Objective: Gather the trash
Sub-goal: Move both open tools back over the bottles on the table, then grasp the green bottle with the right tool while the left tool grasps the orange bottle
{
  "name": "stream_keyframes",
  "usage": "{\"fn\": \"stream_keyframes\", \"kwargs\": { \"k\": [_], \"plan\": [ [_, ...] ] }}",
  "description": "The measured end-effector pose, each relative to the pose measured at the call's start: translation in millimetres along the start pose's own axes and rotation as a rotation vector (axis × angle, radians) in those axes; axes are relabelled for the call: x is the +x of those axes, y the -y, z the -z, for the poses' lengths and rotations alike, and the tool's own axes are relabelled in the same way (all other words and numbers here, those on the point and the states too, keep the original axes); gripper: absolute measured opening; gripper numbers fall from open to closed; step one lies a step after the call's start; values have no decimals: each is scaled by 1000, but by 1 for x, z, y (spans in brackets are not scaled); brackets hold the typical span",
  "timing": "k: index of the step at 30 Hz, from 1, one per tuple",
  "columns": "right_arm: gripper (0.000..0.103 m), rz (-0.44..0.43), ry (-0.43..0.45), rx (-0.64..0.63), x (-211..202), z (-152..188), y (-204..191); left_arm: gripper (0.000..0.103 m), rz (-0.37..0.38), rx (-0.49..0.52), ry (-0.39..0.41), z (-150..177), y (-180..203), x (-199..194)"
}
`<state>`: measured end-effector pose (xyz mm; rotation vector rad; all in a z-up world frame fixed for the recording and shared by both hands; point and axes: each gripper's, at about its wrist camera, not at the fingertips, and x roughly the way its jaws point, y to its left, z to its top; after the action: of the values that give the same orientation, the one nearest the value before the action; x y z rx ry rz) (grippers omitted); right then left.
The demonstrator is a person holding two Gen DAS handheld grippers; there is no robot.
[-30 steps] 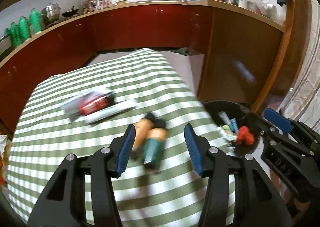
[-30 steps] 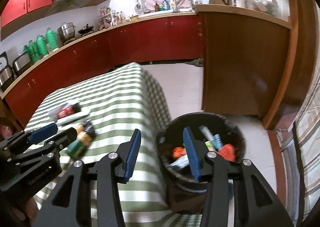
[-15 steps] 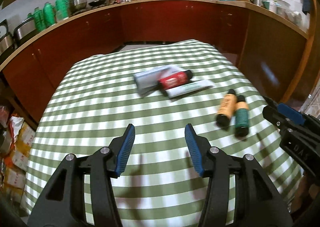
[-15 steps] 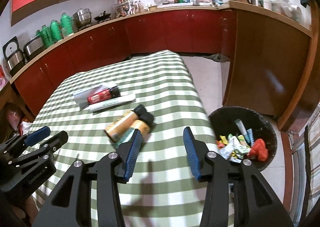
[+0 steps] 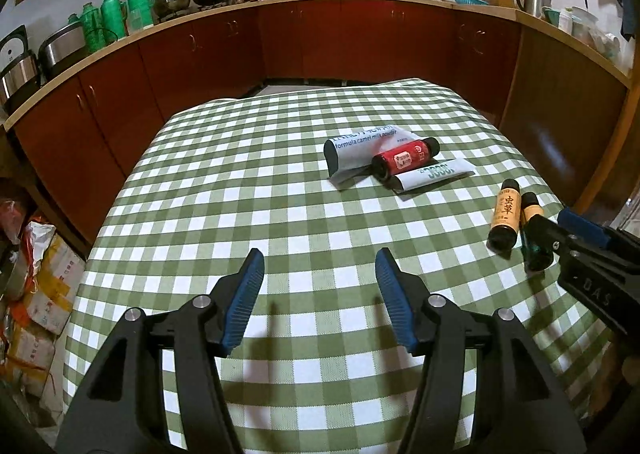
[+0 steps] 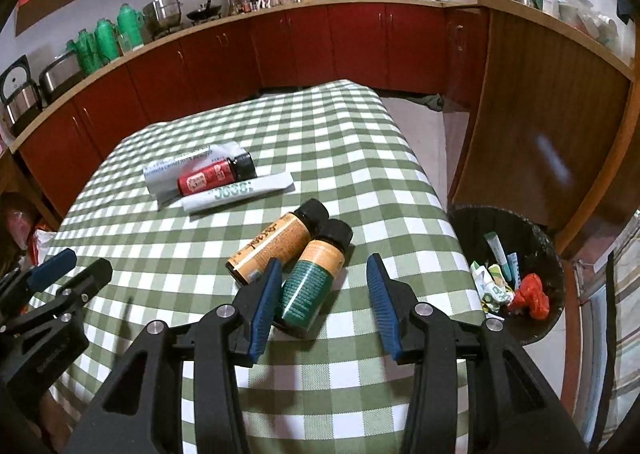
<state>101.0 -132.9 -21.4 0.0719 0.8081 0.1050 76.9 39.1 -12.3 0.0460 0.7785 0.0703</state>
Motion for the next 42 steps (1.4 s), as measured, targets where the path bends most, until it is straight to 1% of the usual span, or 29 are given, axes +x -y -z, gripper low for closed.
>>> {"fn": "stream_keyframes", "kwargs": {
  "k": [6,9,11,13,20,28,33,42],
  "plan": [
    [44,2,-7,5,1,-1,2,56,18,2,-9,-1,2,5],
    [37,-5,-7,0,1,-2,2,56,23,6,-10,-1,4,7],
    [29,-6,-9,-5,1,-2,2,56,25,5,-13,-1,5,8],
    [25,-12,-17,-5,3,-1,3,56,27,5,-15,-1,6,9],
    [25,-21,-11,-7,1,1,7,56,41,20,-15,-2,17,9],
    [25,-9,28,-7,-8,-1,18,57,95,40,-12,-7,40,11],
    [25,11,50,4,-13,-1,33,57,126,61,-10,-12,60,13],
    [25,43,74,39,-21,0,63,58,152,110,-2,-20,95,20]
  ]
}}
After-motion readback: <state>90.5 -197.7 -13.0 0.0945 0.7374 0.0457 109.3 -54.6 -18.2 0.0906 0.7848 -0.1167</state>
